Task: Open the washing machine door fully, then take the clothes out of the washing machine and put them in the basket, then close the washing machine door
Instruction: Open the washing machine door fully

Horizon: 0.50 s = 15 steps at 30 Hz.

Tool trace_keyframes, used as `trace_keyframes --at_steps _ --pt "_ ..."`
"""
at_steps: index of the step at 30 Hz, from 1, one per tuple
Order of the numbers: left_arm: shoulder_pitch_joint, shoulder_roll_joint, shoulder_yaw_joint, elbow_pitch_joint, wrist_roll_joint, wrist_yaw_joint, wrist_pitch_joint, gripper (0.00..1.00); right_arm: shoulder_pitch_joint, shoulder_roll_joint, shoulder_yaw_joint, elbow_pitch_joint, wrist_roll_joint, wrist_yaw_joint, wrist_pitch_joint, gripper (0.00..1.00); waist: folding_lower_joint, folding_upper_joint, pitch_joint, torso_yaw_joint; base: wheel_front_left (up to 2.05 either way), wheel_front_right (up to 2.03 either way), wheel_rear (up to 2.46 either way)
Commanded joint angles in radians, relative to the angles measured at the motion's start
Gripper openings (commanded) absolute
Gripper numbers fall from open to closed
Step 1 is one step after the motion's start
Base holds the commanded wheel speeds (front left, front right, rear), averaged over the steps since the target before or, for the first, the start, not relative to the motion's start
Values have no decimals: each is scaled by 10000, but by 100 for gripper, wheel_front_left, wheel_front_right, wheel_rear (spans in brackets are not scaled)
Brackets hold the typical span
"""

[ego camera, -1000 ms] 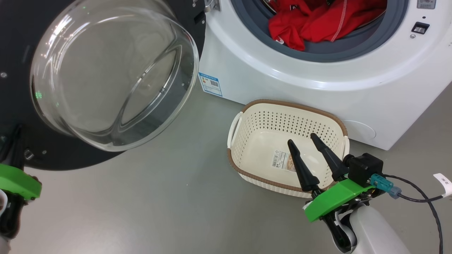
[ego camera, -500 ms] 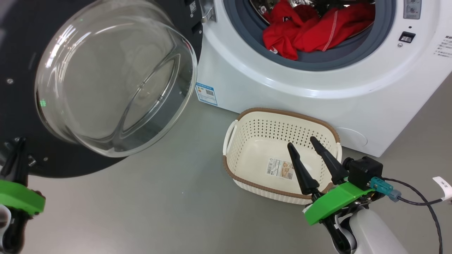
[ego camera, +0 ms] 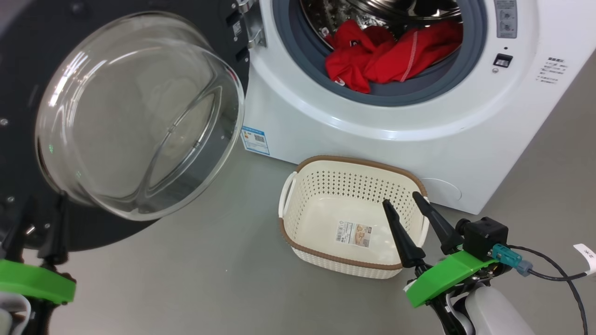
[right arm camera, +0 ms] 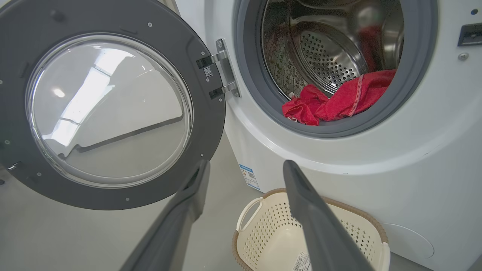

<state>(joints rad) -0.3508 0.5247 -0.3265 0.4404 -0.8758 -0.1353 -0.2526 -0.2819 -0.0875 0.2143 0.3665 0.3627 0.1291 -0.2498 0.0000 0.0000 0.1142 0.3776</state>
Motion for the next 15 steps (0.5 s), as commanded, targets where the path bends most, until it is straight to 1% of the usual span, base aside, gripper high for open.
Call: trace_keyframes --at_steps 1,6,12,15 --pt "17 377 597 -416 222 46 -91 100 -1 43 252 -294 32 16 -120 100 0 0 -89 -146 0 0 0" --pt "567 137 988 -1173 596 46 -91 100 19 -18 346 -320 51 16 -120 100 0 0 -187 -454 0 0 0" --pt "1143 -172 1424 -2076 1063 46 -91 100 37 -142 438 -417 -14 16 -120 100 0 0 -269 -982 0 0 0" --pt "1287 -281 1553 -2287 1194 46 -91 100 29 -165 462 -471 -46 16 -120 100 0 0 -283 -1181 0 0 0"
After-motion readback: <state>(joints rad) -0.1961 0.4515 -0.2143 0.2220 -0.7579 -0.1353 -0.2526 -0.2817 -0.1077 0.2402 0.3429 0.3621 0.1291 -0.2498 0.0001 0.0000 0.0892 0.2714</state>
